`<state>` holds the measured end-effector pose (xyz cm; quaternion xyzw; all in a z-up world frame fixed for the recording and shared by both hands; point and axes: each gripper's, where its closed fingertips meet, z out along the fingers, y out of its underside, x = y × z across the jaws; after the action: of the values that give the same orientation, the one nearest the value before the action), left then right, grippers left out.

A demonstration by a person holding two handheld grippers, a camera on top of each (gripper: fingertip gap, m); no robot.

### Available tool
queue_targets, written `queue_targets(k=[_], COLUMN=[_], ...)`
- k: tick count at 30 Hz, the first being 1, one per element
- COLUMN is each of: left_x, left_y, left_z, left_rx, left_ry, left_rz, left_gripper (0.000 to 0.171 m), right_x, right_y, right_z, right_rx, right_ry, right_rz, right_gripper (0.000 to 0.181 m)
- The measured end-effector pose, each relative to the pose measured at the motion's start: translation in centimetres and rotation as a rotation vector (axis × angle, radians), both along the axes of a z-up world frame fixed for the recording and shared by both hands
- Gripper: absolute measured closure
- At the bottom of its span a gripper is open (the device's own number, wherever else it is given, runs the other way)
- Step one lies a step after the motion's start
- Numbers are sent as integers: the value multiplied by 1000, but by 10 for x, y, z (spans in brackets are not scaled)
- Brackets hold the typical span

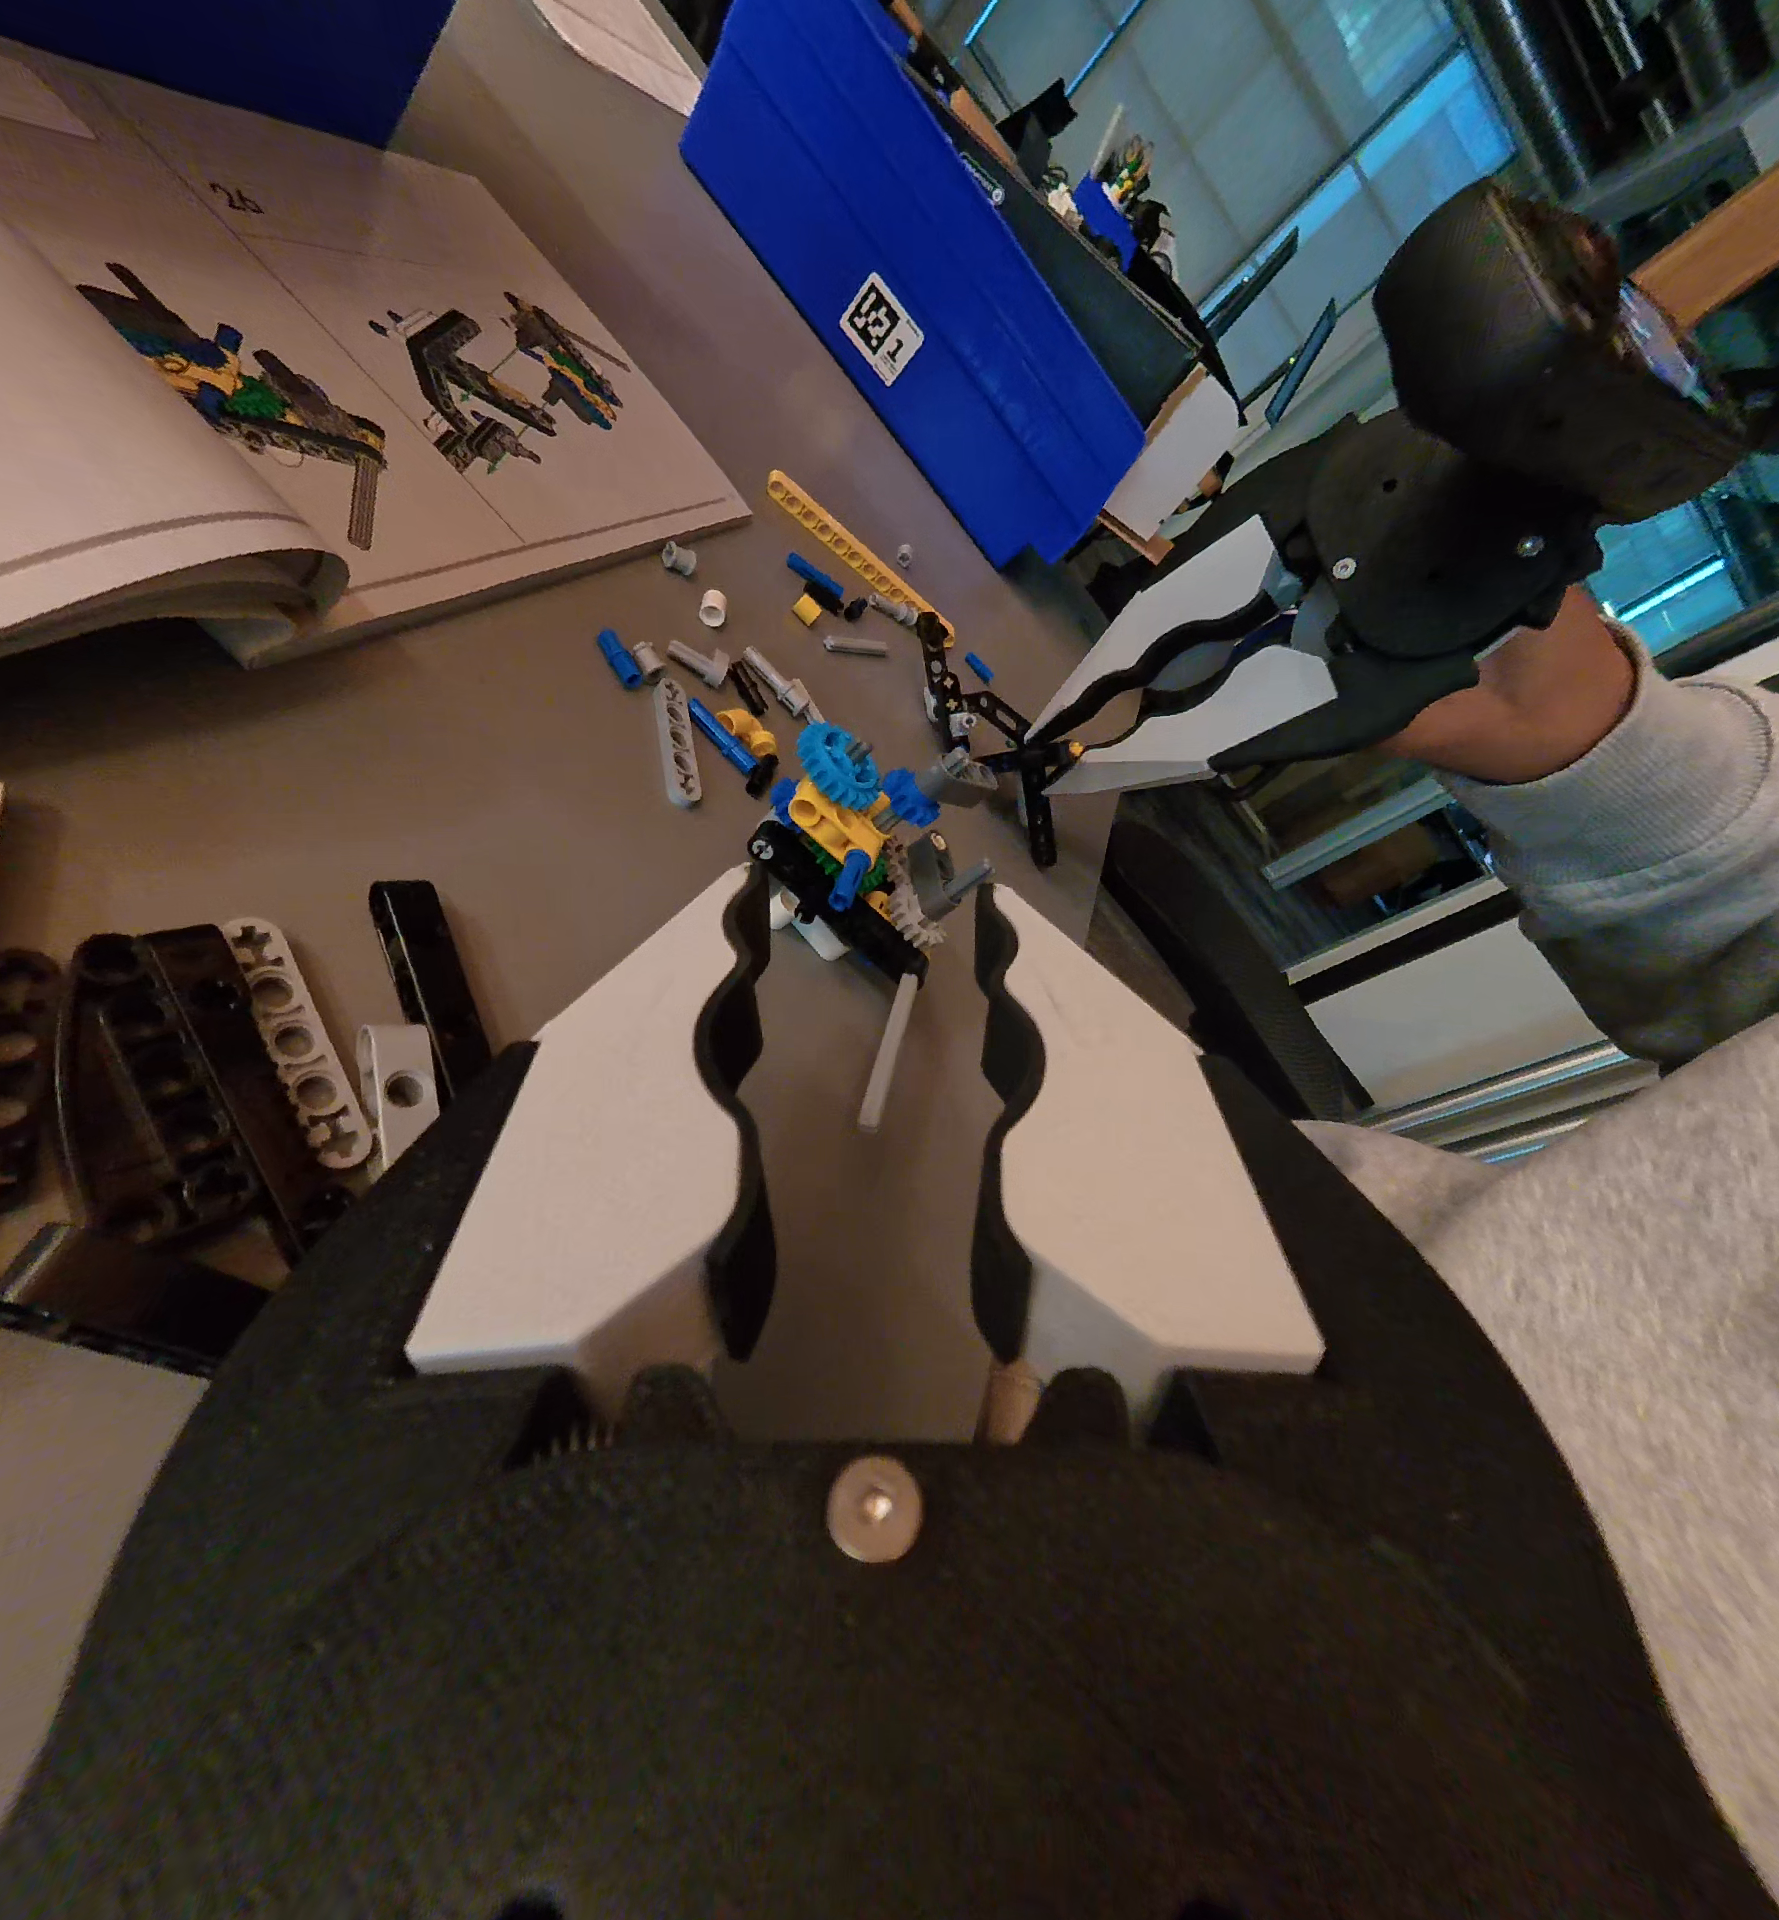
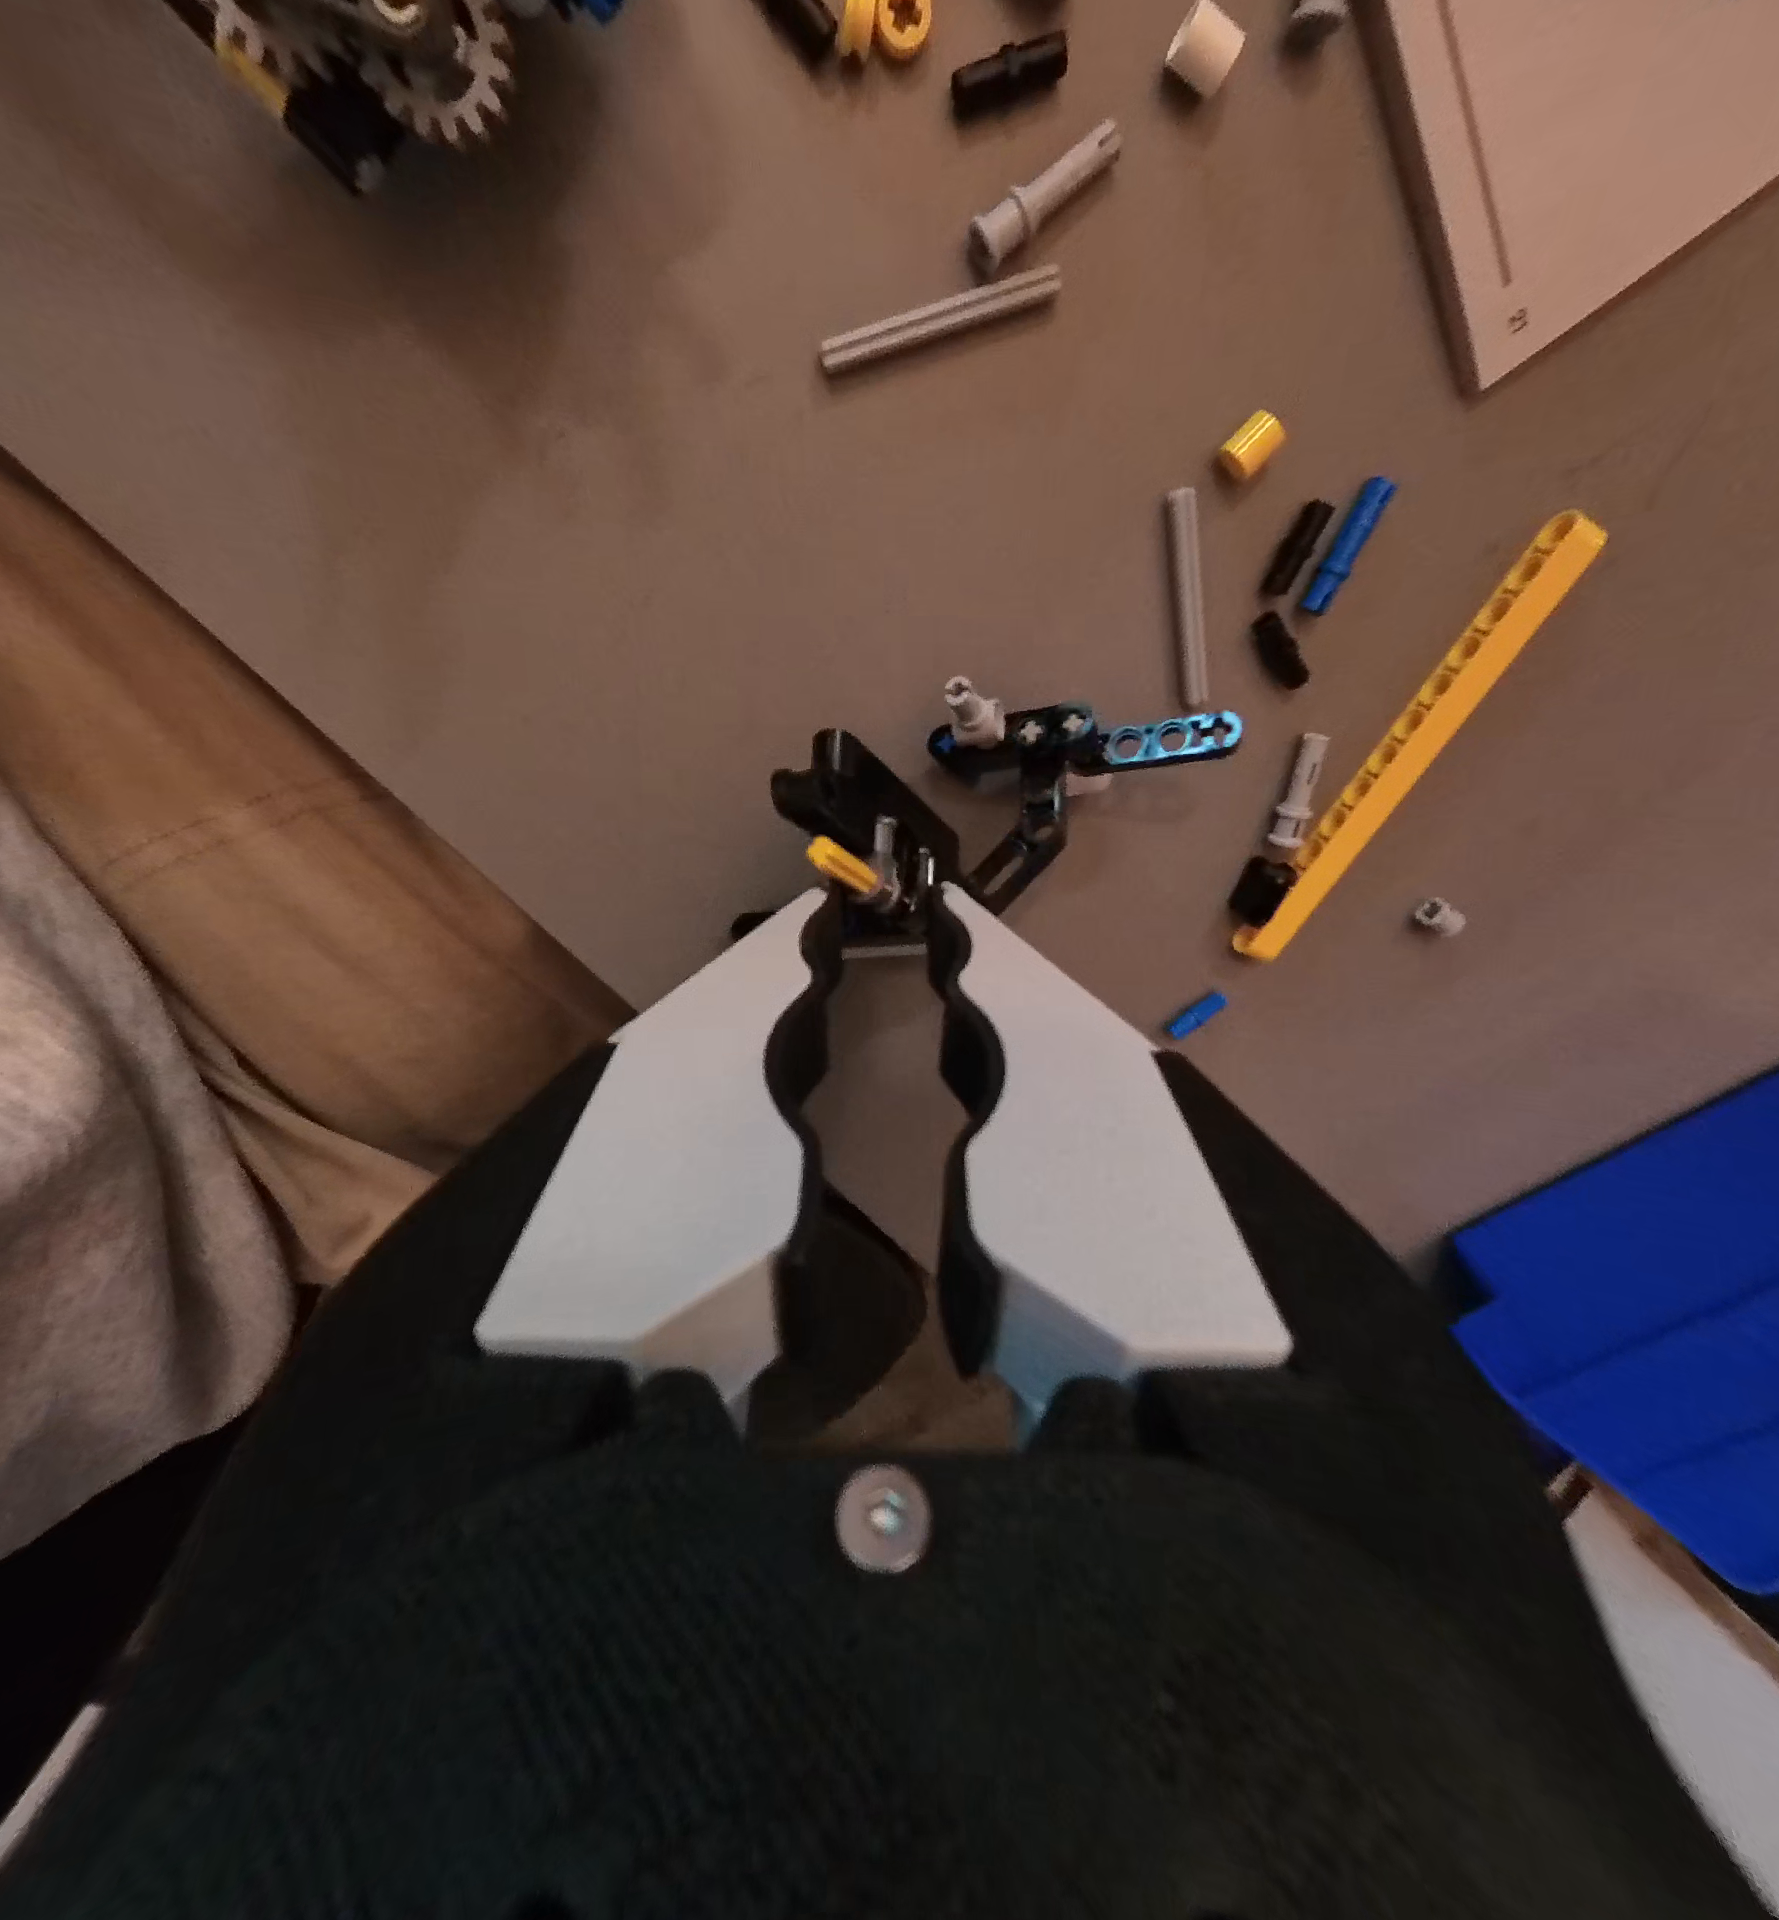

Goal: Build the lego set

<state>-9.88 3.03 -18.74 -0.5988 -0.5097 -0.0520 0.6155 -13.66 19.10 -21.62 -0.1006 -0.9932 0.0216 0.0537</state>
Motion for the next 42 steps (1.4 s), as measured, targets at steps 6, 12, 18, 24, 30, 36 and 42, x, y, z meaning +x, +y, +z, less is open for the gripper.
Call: queue_targets(k=[6, 12, 18, 24, 30, 36, 42], left_x=[0, 0, 0, 0, 0, 1, 7], left_y=[0, 0, 0, 2, 3, 5, 14], left_z=[0, -1, -1, -1, 0, 10, 17], left_rx=[2, 5, 3, 2, 7, 33, -98], left_ry=[-4, -5, -8, -4, 1, 67, 187], left_rz=[-1, -1, -2, -5, -9, -28, -22], left_gripper=[134, 134, 134, 134, 134, 131, 116], right_x=[-2, -2, 3, 19, 36, 36, 50], right_y=[2, -7, -35, -95, -115, -113, -114], right_z=[-2, 3, 24, 52, 41, 55, 48], right_rx=[-5, -66, -224, -512, -648, -909, -1100], right_ry=[6, 30, 72, 109, 32, 137, 168], right_rz=[4, 9, 21, 79, 42, 30, 67], right_gripper=[166, 151, 136, 141, 148, 157, 141])
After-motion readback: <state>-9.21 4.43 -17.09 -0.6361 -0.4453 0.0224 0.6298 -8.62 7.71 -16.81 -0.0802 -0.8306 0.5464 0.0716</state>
